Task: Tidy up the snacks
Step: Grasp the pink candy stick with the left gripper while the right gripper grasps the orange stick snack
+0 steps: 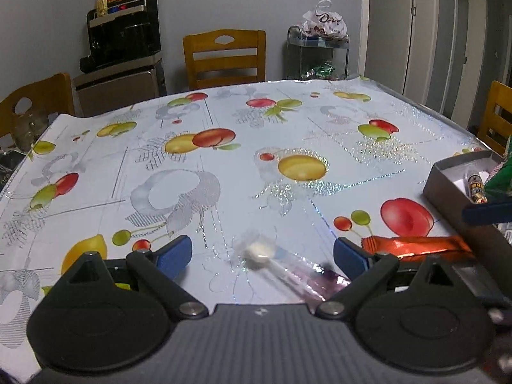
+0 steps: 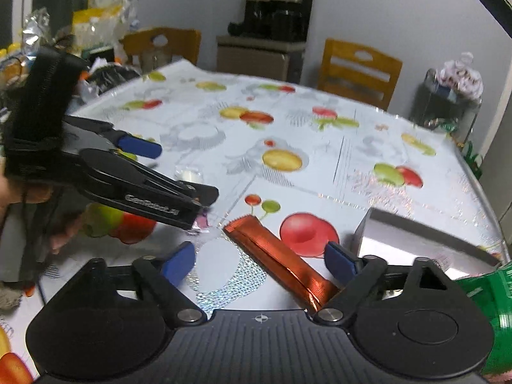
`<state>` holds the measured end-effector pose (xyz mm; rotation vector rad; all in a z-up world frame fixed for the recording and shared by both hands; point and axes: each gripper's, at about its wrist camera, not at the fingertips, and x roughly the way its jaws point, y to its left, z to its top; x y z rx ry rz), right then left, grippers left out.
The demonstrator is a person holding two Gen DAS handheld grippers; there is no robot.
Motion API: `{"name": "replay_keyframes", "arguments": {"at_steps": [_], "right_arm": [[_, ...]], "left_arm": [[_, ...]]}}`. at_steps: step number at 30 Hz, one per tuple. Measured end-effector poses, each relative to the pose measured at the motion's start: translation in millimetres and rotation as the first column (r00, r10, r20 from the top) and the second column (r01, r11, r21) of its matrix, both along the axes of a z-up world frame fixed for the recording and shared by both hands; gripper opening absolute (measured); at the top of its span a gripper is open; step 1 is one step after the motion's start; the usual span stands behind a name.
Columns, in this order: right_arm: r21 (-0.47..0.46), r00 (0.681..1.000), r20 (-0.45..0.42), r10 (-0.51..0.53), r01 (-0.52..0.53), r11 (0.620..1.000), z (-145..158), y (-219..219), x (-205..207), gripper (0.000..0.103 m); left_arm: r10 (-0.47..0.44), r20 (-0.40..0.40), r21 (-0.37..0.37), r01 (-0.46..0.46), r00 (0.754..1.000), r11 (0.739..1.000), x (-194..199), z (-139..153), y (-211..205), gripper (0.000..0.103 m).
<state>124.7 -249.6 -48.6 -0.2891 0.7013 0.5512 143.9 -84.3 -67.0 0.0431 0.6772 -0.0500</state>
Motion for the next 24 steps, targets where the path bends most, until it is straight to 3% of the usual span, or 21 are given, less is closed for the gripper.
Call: {"name": "replay_keyframes", "arguments": {"at_steps": [1, 2, 12, 20, 24], "right_arm": [[0.004, 1.0, -0.027, -0.003, 0.003, 1.0, -1.6, 0.4, 3.9, 0.068], [0.008, 0.999, -0.037, -0.009, 0.009, 1.0, -2.3, -0.1, 6.3, 0.066], [-0.055, 0.998, -0.044, -0.039, 0.036, 0.998, -5.9, 7.9, 11.2, 0.065], [0.022, 0.994, -0.107, -0.003, 0.006, 1.0, 2.6, 16.2, -1.9, 0.064], [0.01, 0.994, -0.072, -0.081, 0.082, 0.997, 2.5, 22.2, -0.4, 0.064]], "left_arm": [[-0.004, -0.004, 0.001, 0.004, 1.0, 1.0, 0.7, -1.5, 0.5, 0.096], [-0.009, -0.007, 0.001, 0.009, 1.0, 1.0, 1.0, -2.7, 1.7, 0.096], [-0.077, -0.047, -0.032, 0.075, 0.996, 0.997, -0.6, -7.7, 32.2, 0.096], [-0.074, -0.065, -0.06, 0.07, 0.995, 0.996, -0.6, -5.3, 54.7, 0.096], [-0.094, -0.04, -0.051, 0.092, 0.995, 0.994, -1.5, -7.0, 47.6, 0.096]]}}
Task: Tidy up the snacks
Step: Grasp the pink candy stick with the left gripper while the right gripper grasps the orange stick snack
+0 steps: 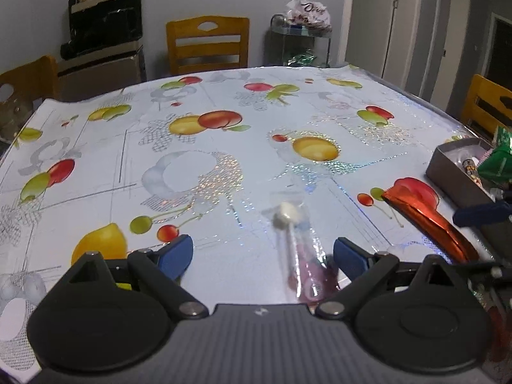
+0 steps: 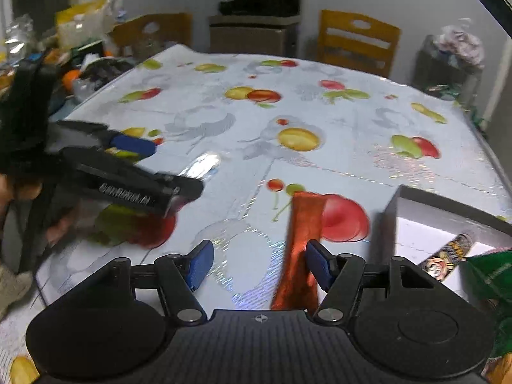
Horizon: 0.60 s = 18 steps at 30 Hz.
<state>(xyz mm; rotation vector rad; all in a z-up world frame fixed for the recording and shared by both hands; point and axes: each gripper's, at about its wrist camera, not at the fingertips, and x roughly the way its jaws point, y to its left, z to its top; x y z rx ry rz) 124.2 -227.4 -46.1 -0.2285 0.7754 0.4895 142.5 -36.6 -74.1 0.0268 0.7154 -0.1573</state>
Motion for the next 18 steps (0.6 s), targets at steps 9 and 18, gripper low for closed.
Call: {"name": "replay_keyframes", "arguments": {"at_steps": [9, 18], "right_arm": [[0.06, 0.987, 0.008, -0.159, 0.158, 0.986, -6.7, -6.1, 17.0, 0.052], [0.031, 0.989, 0.004, -0.15, 0.149, 0.988, -16.2, -2.8, 15.6, 0.03]], "left_arm": [[-0.031, 0.05, -0.013, 0.032, 0.998, 0.999, -3.4, -0.6, -9.0, 0.063], [-0.068, 0.061, -0.033, 0.07, 0.996, 0.997, -5.9, 0.5, -11.7, 0.033]]}}
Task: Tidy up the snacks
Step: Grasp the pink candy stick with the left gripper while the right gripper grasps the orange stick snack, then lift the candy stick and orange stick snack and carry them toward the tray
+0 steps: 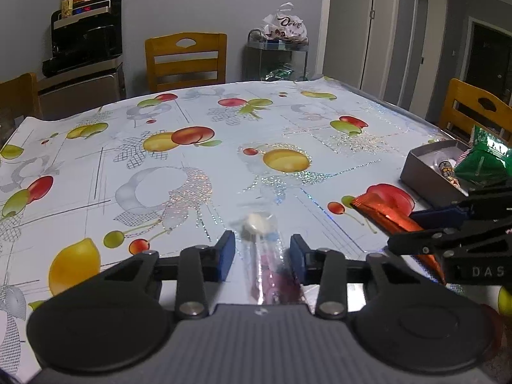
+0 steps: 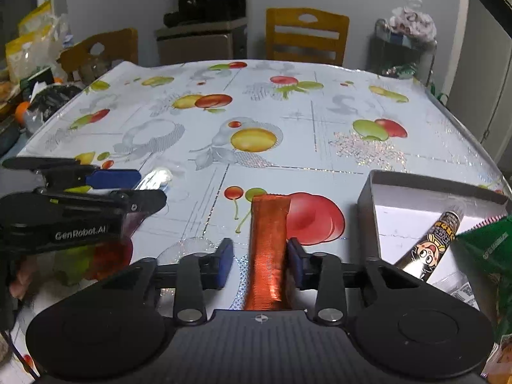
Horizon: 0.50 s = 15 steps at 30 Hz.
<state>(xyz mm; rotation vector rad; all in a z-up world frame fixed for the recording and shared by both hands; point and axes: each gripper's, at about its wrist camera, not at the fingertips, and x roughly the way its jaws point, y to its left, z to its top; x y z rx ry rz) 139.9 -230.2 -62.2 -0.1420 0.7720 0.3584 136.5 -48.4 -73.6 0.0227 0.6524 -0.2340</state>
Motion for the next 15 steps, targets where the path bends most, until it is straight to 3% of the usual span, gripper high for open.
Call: {"name": "replay_keyframes", "arguments": {"at_steps": [1, 5, 15], "right_arm": [[0.002, 1.0, 0.001, 0.0, 0.0, 1.0, 0.2, 0.3, -0.6, 0.026], [-0.002, 1.0, 0.009, 0.008, -0.008, 1.0, 0.2, 0.5, -3.2, 0.023], [0.026, 0.999, 0.052, 0.016, -0.018, 1.0, 10.5, -1.9, -25.2, 0.023]], "left_arm": [[0.002, 0.0, -0.003, -0.002, 1.0, 1.0, 0.0, 0.1, 0.5, 0.026], [-0.01, 0.001, -0.009, 0.01, 1.0, 1.0, -0.8, 0.0, 0.8, 0.019], [-0.03, -0.009, -0.038, 0.03, 1.0, 0.999, -2.3, 1.5, 1.1, 0.013]]}}
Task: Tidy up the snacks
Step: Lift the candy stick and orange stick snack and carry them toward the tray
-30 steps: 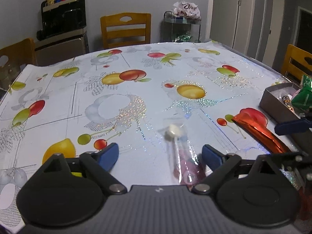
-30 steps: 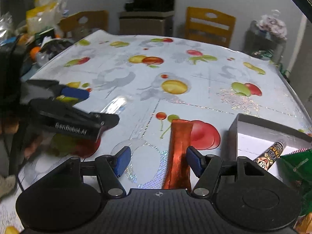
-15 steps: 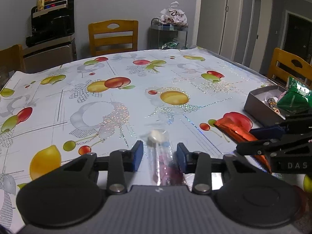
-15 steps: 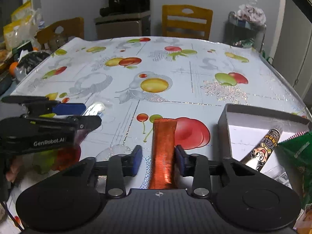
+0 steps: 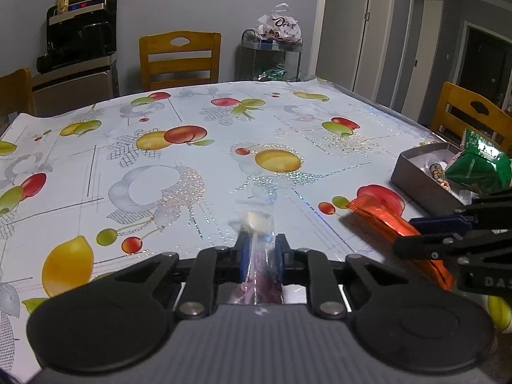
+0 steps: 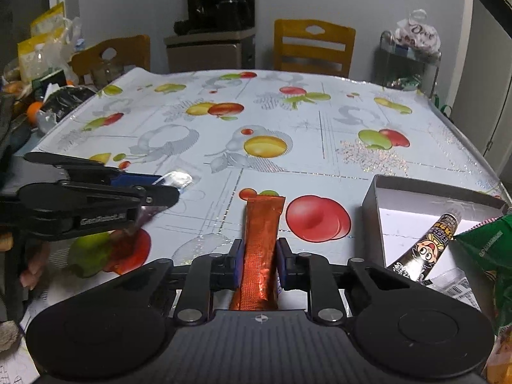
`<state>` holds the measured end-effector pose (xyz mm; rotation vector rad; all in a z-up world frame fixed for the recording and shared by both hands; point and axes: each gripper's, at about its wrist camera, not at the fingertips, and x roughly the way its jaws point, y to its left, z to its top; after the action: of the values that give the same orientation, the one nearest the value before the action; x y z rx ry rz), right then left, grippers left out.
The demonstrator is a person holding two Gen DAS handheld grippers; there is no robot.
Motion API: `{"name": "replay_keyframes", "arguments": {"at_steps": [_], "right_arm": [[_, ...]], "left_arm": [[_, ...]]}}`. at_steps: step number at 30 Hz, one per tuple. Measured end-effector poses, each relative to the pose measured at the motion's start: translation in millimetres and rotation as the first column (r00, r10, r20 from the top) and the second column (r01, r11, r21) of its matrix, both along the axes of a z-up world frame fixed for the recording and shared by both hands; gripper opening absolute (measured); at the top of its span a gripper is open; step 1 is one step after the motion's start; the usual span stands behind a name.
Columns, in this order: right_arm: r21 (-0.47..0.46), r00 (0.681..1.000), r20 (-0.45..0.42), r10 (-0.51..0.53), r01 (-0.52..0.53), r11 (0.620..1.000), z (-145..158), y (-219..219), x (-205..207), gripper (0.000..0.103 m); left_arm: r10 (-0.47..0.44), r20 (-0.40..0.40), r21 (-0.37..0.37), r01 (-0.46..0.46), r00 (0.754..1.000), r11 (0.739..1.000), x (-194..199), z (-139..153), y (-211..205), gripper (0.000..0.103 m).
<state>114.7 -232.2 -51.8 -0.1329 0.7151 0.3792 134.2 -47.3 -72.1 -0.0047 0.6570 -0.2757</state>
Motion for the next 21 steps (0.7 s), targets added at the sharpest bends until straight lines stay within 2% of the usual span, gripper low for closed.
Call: {"name": "replay_keyframes", "arguments": {"at_steps": [6, 12, 19, 21], "right_arm": [[0.05, 0.999, 0.053, -0.002, -0.001, 0.999, 17.9, -12.3, -29.1, 0.023], [0.105, 0.998, 0.068, 0.0, -0.007, 0.994, 30.5, -35.2, -58.2, 0.023], [0.104, 0.993, 0.119, 0.005, -0.017, 0.994, 39.3, -59.5, -88.4, 0.023], [0.116, 0.993, 0.122, 0.004, -0.018, 0.993, 40.1, -65.5, -93.5, 0.023]], "left_arm": [[-0.015, 0.027, -0.017, 0.015, 1.0, 1.0, -6.9, 7.7, -3.7, 0.013], [-0.029, 0.063, -0.025, 0.03, 0.998, 0.999, -21.5, 18.8, -12.2, 0.013], [-0.05, 0.106, -0.006, 0.05, 0.993, 0.999, -48.7, 33.0, -27.9, 0.013], [-0.06, 0.108, -0.007, 0.062, 0.992, 0.998, -56.4, 35.3, -32.3, 0.007]]}}
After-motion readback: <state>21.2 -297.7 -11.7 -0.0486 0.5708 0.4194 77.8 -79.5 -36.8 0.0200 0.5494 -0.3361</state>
